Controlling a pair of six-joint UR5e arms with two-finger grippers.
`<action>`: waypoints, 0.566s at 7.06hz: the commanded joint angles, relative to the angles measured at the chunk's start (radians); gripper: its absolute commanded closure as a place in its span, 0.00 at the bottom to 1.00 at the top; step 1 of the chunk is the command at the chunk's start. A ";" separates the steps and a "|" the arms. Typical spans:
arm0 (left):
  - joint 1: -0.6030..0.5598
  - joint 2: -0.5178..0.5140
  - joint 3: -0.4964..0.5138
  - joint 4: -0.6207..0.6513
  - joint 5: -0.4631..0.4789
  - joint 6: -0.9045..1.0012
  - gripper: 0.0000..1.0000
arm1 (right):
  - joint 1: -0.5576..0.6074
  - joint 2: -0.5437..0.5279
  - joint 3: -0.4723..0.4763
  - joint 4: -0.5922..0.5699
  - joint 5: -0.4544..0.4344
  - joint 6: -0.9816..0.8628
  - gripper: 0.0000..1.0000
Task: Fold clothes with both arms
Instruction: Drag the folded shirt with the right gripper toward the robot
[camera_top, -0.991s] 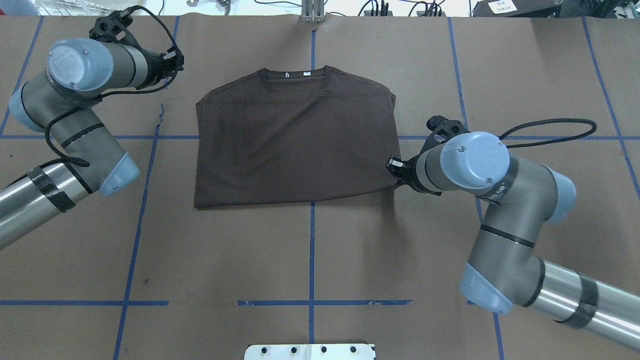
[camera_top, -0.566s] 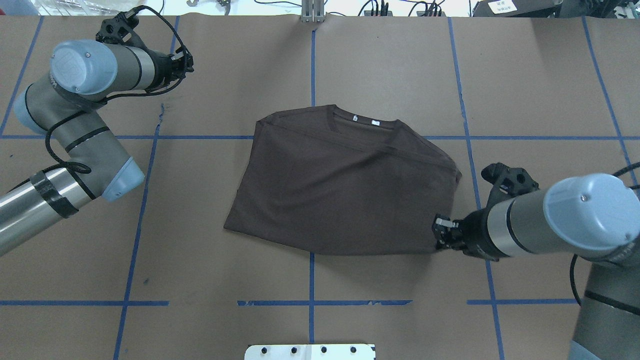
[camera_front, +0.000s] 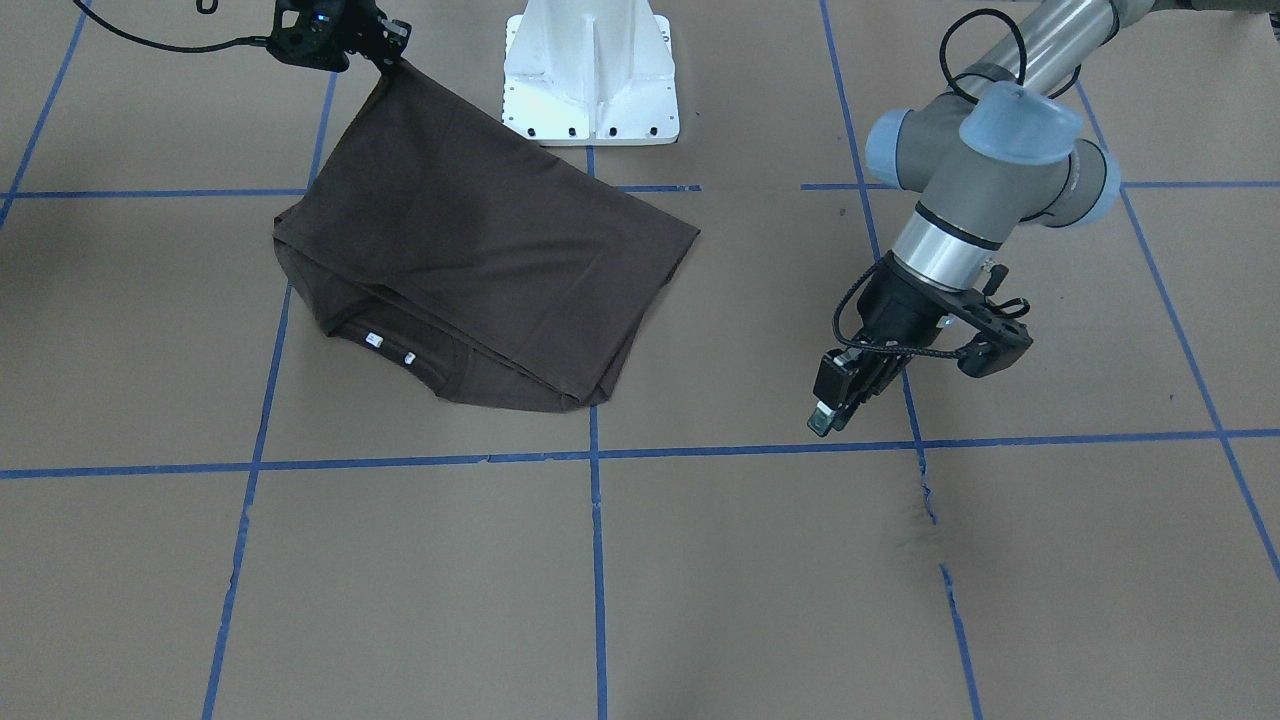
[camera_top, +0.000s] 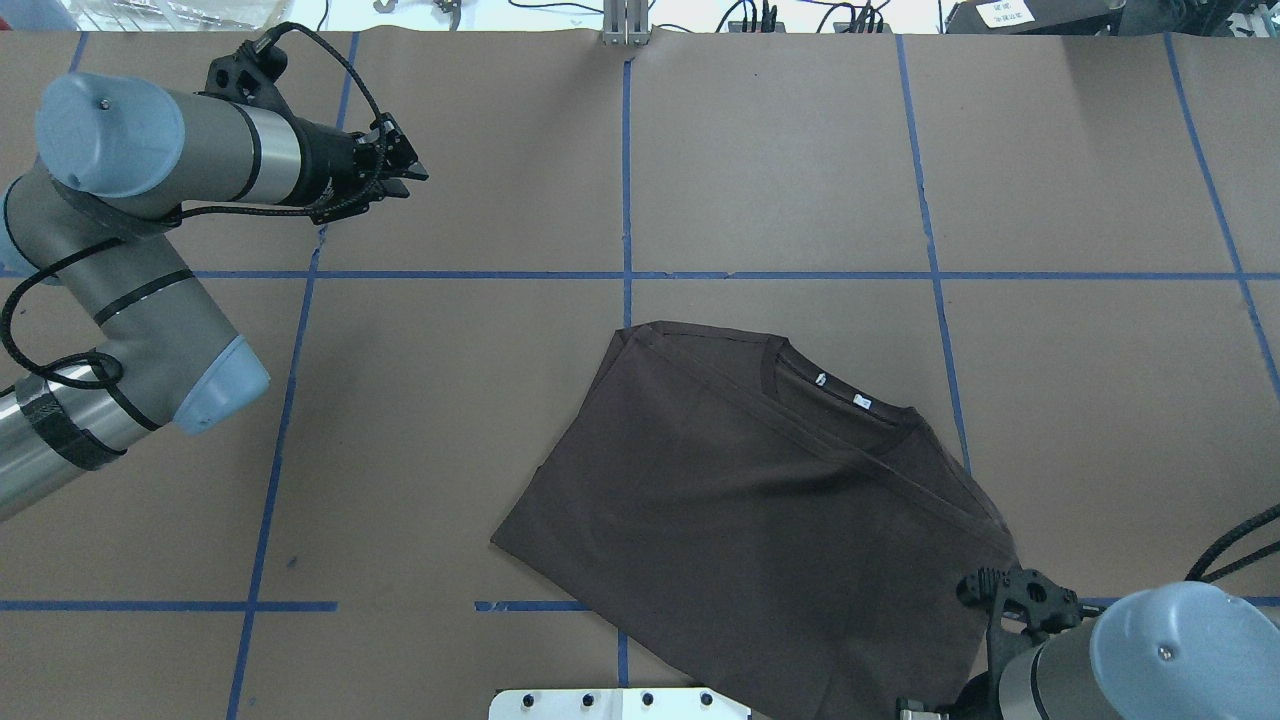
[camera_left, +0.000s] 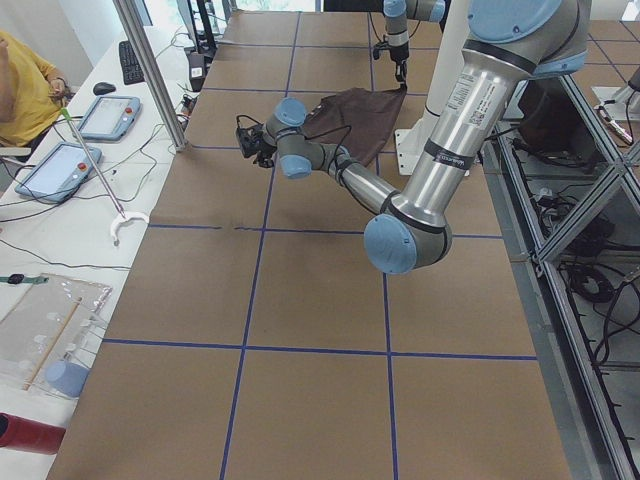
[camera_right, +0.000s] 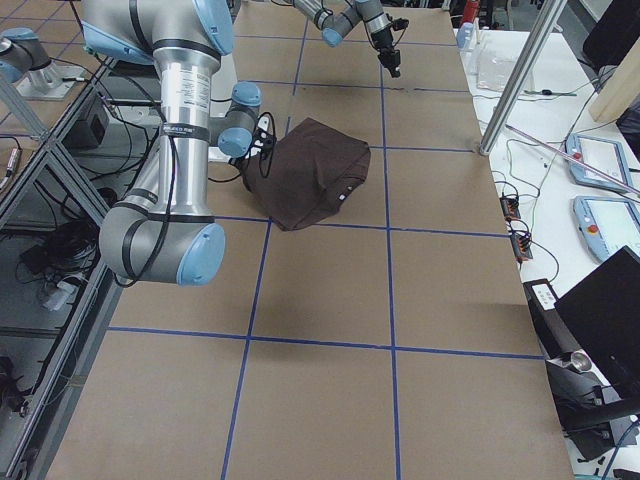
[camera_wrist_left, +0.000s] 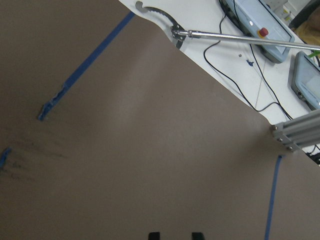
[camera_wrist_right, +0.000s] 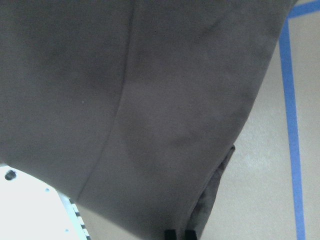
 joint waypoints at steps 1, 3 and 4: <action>0.032 0.023 -0.074 0.000 -0.149 -0.065 0.46 | -0.074 -0.027 0.008 -0.001 -0.009 0.026 0.00; 0.201 0.090 -0.210 0.027 -0.131 -0.237 0.47 | 0.019 -0.012 0.046 0.000 -0.008 0.026 0.00; 0.279 0.130 -0.251 0.061 -0.082 -0.287 0.48 | 0.123 0.002 0.057 0.000 -0.005 0.026 0.00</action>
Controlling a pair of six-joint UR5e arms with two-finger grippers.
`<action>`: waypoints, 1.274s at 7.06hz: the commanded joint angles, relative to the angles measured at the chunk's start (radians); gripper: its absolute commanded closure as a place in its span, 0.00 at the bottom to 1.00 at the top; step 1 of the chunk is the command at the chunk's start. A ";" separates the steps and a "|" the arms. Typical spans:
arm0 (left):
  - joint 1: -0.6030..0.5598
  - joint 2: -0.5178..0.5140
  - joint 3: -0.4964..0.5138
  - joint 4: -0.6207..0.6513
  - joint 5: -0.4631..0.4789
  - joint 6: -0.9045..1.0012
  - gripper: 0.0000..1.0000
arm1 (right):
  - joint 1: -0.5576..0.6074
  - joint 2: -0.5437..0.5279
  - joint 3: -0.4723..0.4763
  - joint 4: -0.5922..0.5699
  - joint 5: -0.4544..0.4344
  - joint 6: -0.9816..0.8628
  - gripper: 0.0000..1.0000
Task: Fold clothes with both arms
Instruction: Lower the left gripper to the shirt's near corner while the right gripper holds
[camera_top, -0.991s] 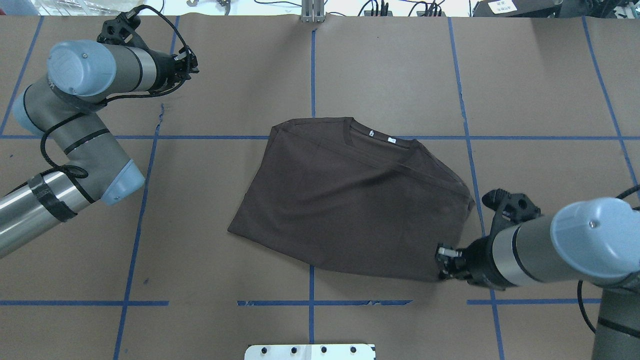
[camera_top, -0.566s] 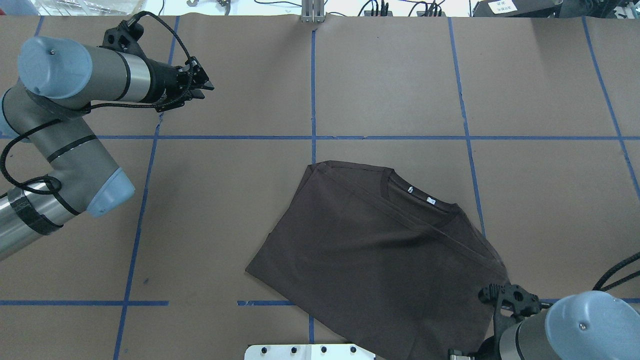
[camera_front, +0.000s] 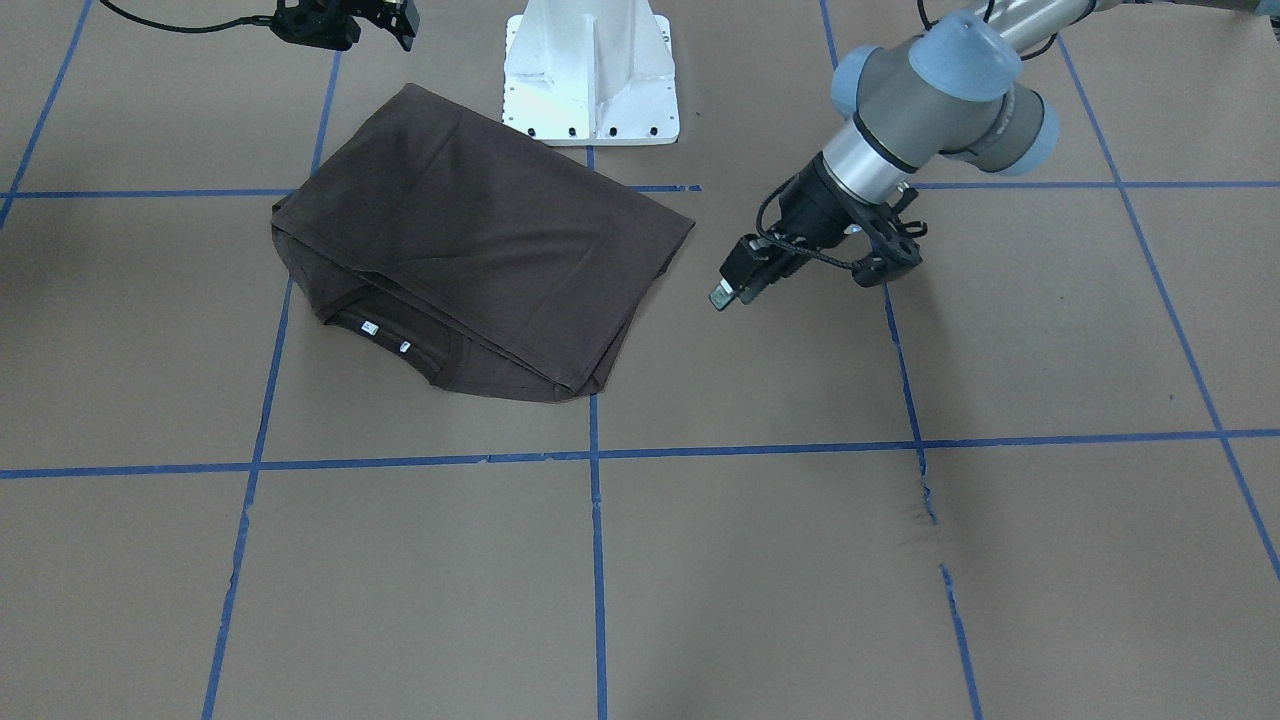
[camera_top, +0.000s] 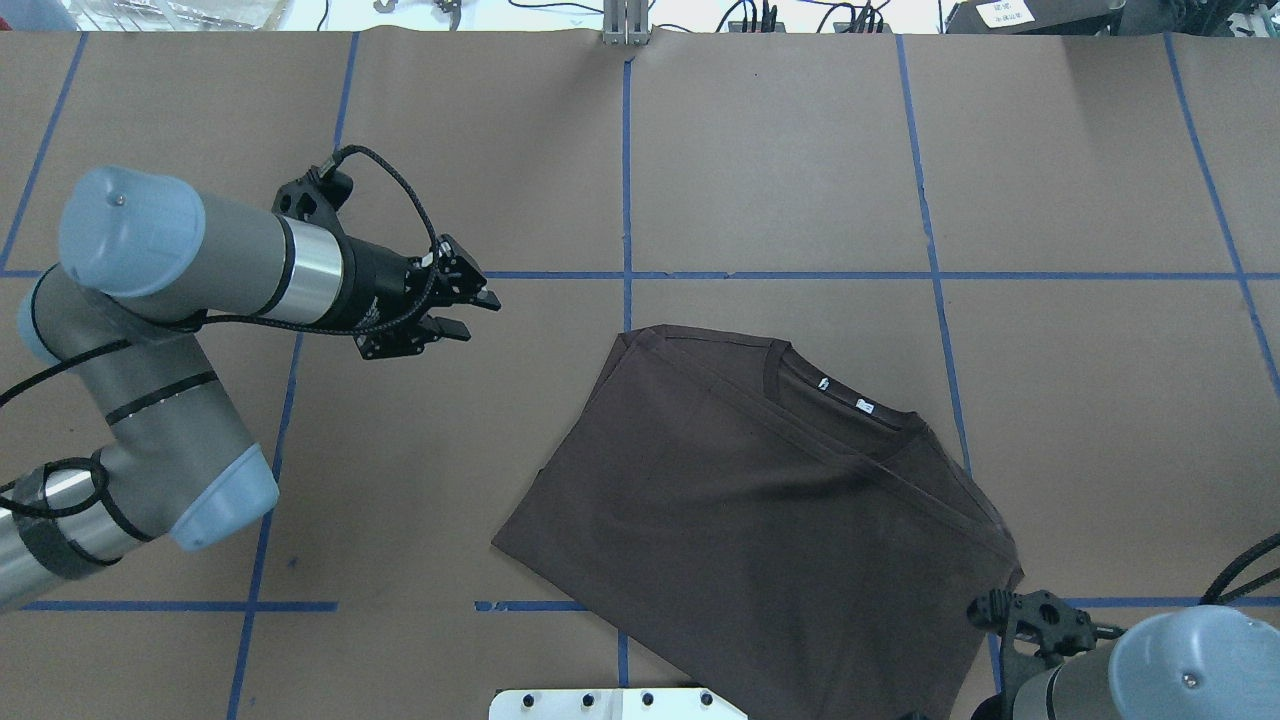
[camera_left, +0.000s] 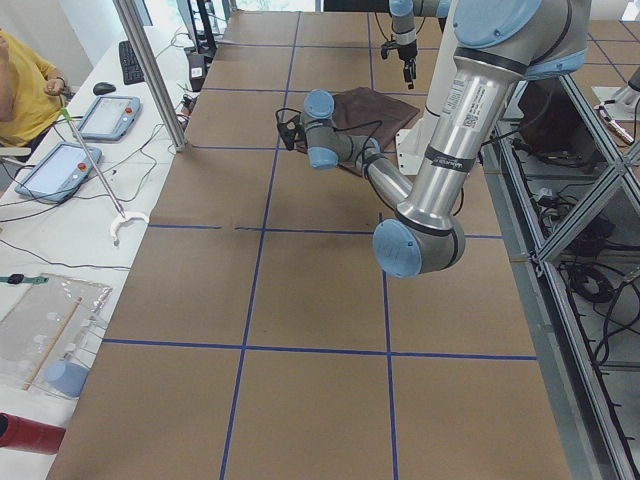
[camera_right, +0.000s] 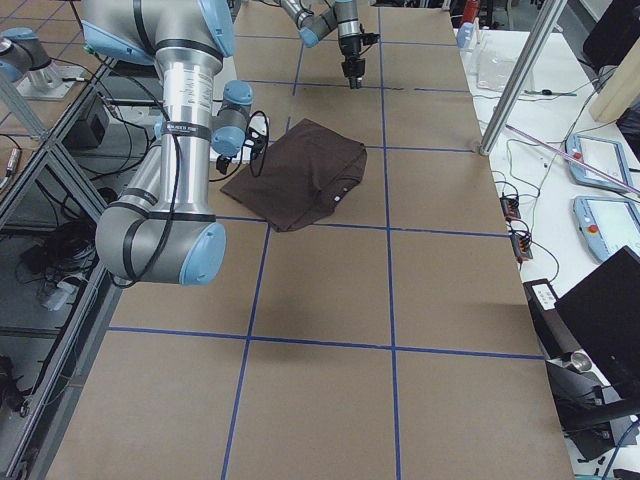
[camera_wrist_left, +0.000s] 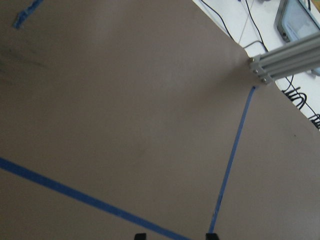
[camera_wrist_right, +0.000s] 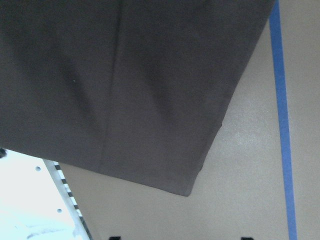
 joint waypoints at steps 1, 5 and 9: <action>0.163 0.069 -0.107 0.125 0.097 -0.077 0.48 | 0.221 0.048 0.014 0.000 0.003 -0.001 0.00; 0.334 0.040 -0.062 0.291 0.197 -0.137 0.39 | 0.449 0.200 -0.150 0.000 -0.004 -0.011 0.00; 0.350 0.002 -0.008 0.293 0.224 -0.131 0.41 | 0.451 0.202 -0.169 0.000 -0.013 -0.013 0.00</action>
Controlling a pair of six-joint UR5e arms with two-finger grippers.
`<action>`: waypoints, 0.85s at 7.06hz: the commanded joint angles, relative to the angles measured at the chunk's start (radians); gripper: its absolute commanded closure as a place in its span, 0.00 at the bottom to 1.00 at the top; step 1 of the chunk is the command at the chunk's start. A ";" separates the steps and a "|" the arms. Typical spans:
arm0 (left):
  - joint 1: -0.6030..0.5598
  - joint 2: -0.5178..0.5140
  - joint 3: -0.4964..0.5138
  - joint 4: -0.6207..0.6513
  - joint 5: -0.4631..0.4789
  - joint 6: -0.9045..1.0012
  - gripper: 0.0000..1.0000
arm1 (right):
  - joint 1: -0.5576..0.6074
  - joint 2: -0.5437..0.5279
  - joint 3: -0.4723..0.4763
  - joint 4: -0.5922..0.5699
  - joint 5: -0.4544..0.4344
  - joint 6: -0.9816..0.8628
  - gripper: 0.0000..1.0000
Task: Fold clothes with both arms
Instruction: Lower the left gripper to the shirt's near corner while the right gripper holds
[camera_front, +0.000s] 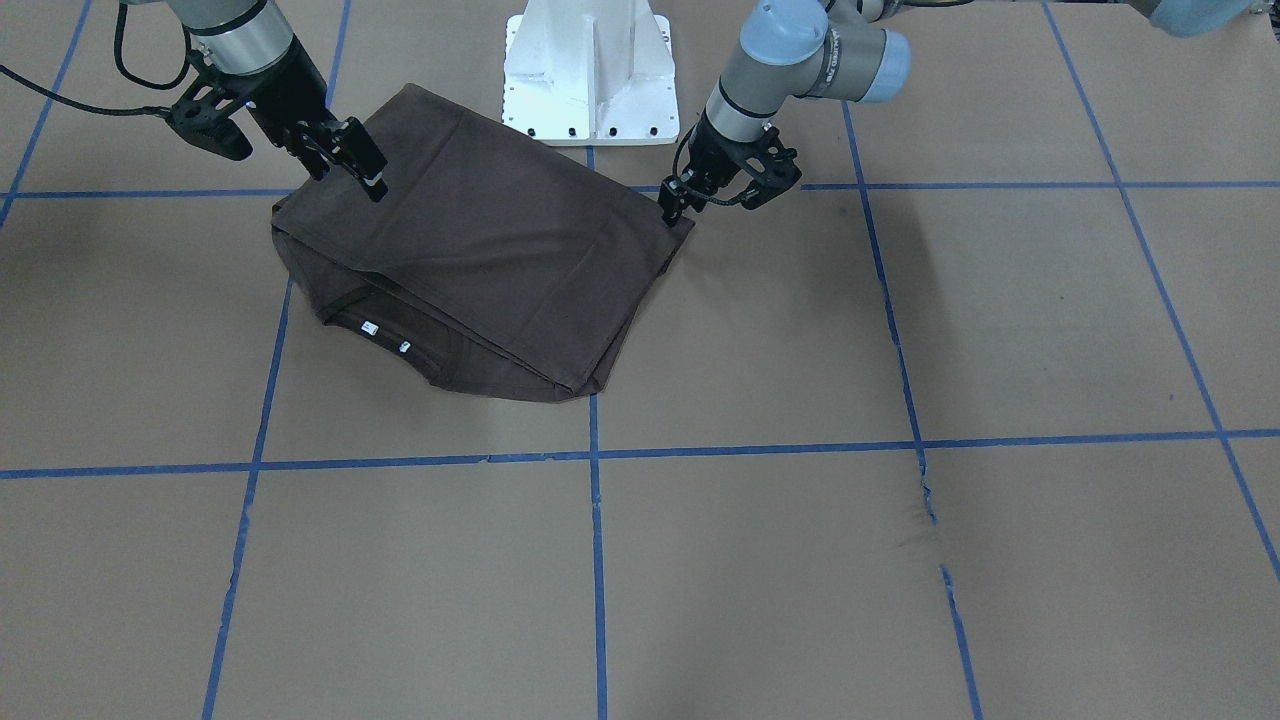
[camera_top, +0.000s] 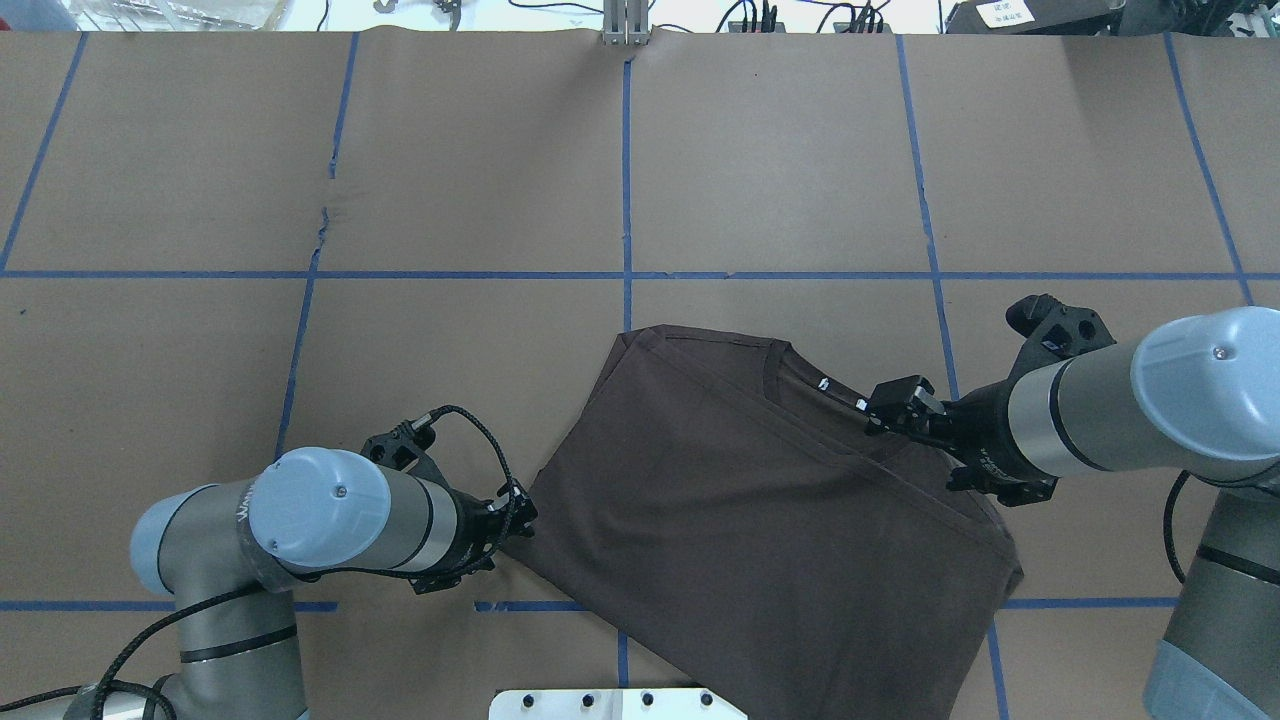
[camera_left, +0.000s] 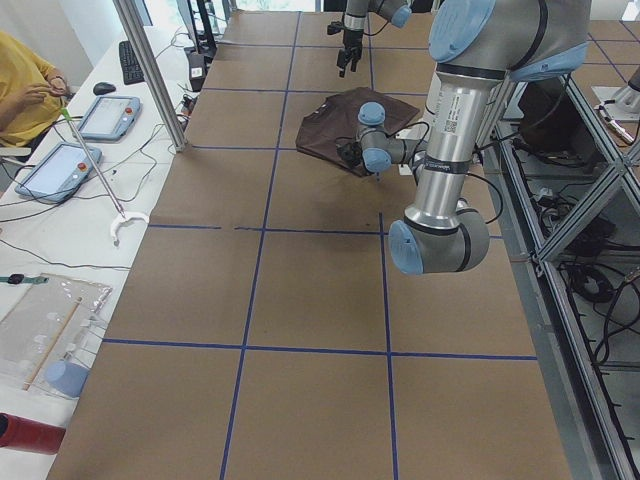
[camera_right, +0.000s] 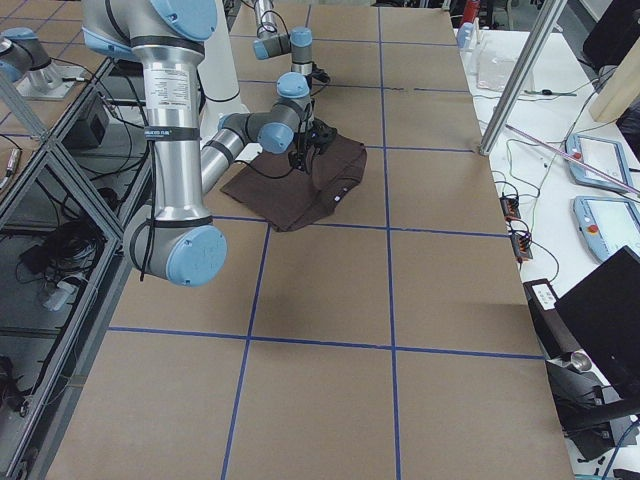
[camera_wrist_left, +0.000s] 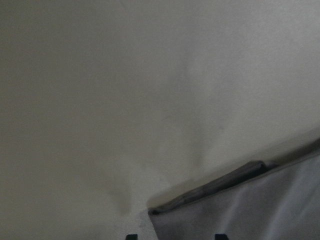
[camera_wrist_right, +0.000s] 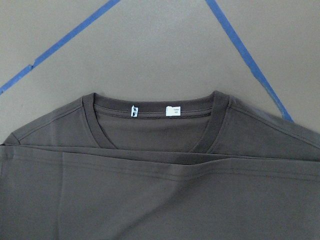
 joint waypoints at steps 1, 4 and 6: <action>0.001 -0.022 0.028 0.002 0.006 0.007 0.41 | 0.001 -0.001 -0.002 0.000 -0.004 0.000 0.00; 0.000 -0.024 0.022 0.034 0.028 0.008 0.72 | -0.002 0.002 -0.005 0.000 -0.013 -0.002 0.00; -0.008 -0.029 -0.004 0.083 0.028 0.010 1.00 | -0.002 0.009 -0.013 0.000 -0.014 0.000 0.00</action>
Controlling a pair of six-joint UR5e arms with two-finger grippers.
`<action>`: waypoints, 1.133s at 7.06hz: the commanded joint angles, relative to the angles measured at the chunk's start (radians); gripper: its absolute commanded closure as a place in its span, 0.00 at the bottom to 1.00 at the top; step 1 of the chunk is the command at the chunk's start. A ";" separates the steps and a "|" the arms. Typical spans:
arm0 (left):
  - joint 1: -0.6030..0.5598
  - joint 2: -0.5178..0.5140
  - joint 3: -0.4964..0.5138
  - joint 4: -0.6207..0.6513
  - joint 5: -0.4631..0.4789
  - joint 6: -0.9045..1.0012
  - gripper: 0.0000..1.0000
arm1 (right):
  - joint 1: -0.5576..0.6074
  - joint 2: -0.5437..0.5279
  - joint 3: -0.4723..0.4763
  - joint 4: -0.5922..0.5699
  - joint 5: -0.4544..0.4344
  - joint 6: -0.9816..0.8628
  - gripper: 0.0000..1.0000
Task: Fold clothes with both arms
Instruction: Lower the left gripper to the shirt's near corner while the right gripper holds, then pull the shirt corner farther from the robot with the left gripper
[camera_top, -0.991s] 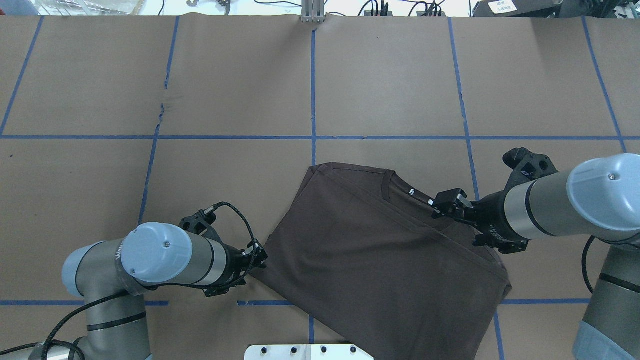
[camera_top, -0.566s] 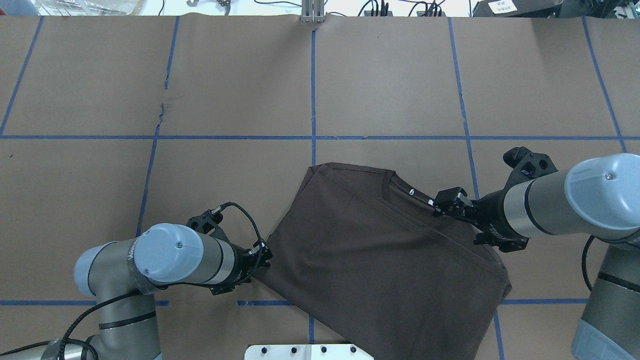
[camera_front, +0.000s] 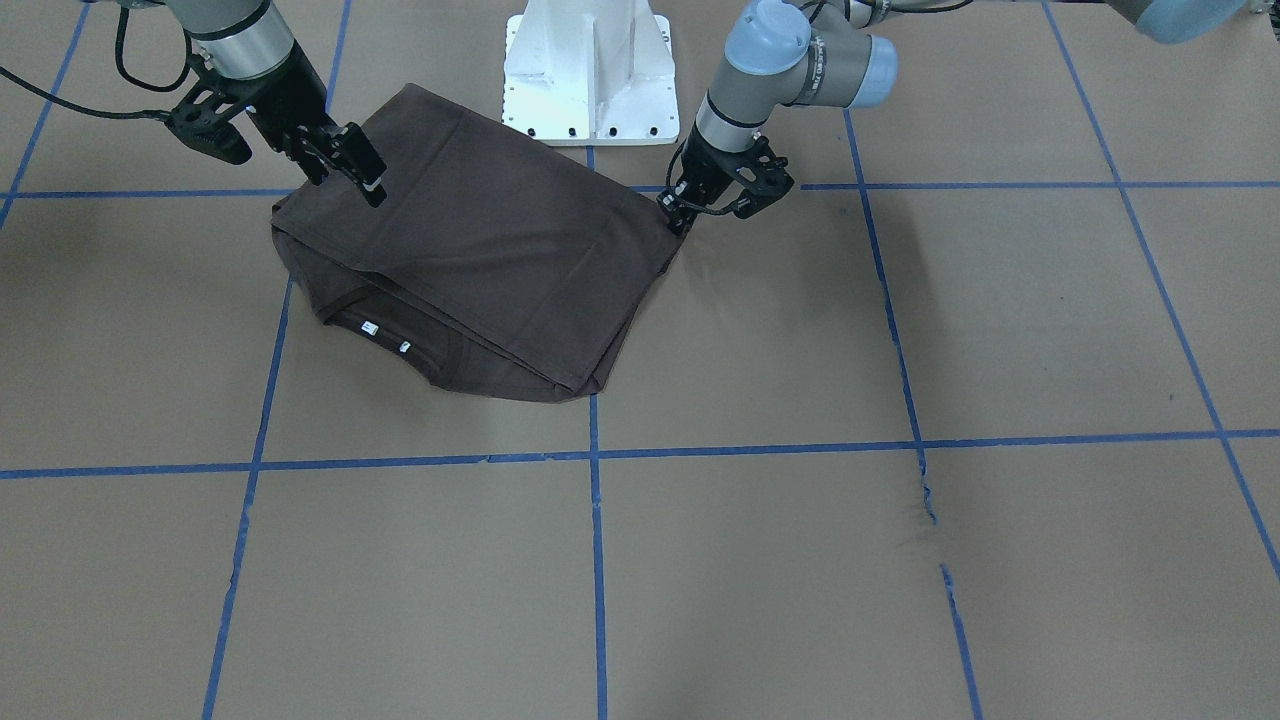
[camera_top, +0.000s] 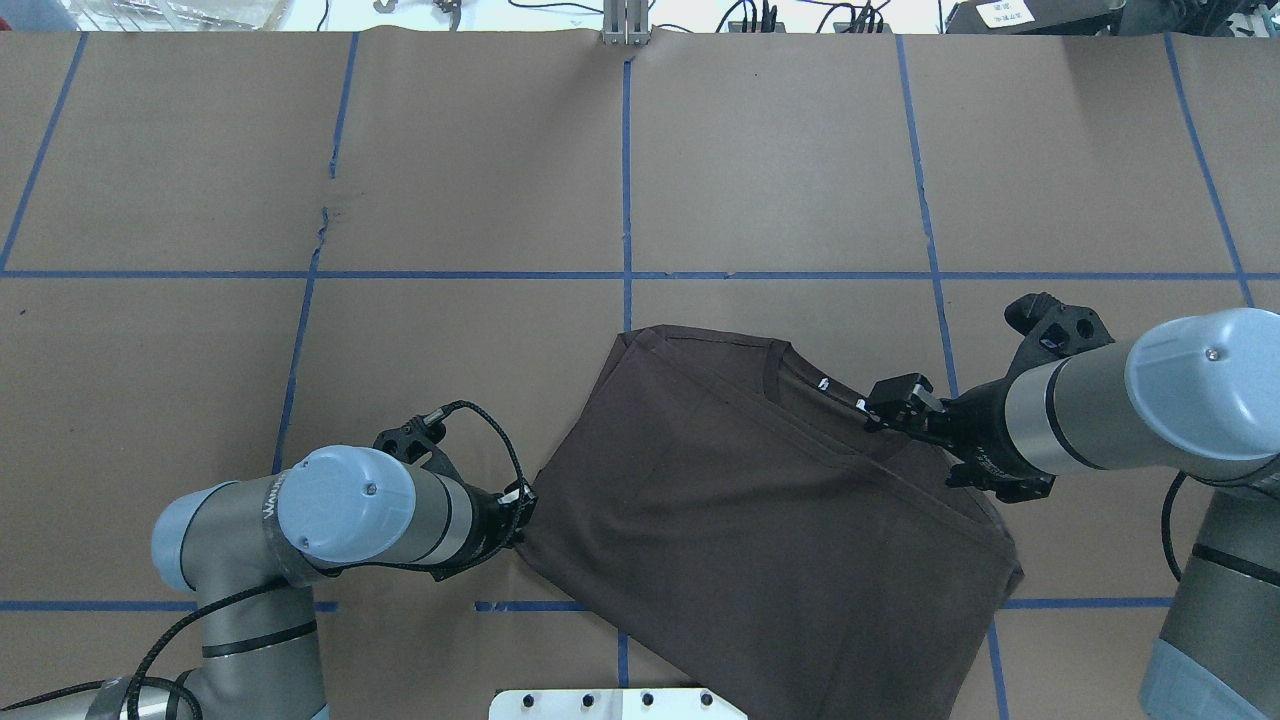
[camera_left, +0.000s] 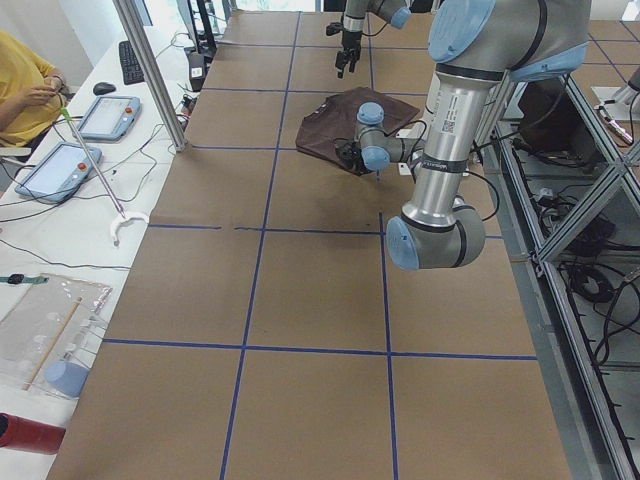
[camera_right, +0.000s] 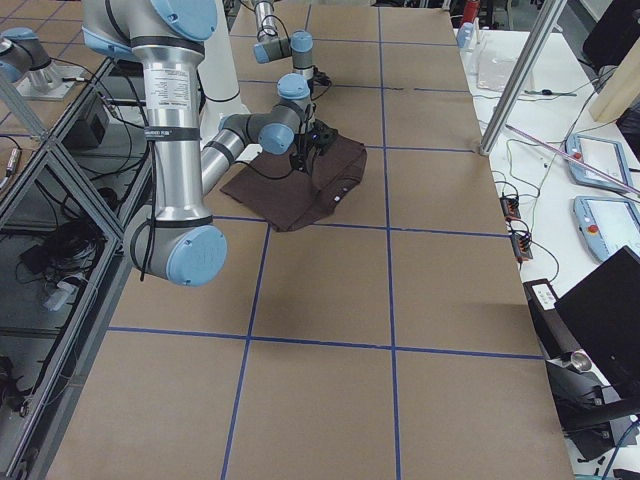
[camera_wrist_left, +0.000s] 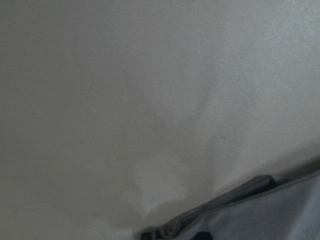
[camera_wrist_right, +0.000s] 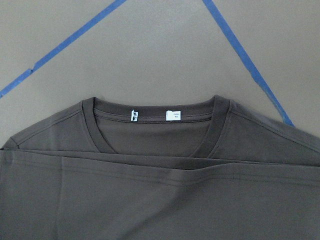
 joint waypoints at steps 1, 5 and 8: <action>-0.007 0.001 -0.069 0.119 0.003 0.007 1.00 | 0.000 0.010 -0.015 0.000 -0.005 -0.001 0.00; -0.261 -0.040 -0.029 0.151 -0.003 0.324 1.00 | -0.002 0.022 -0.021 0.000 -0.071 -0.001 0.00; -0.438 -0.238 0.352 -0.137 -0.001 0.365 1.00 | 0.001 0.056 -0.020 0.001 -0.074 0.000 0.00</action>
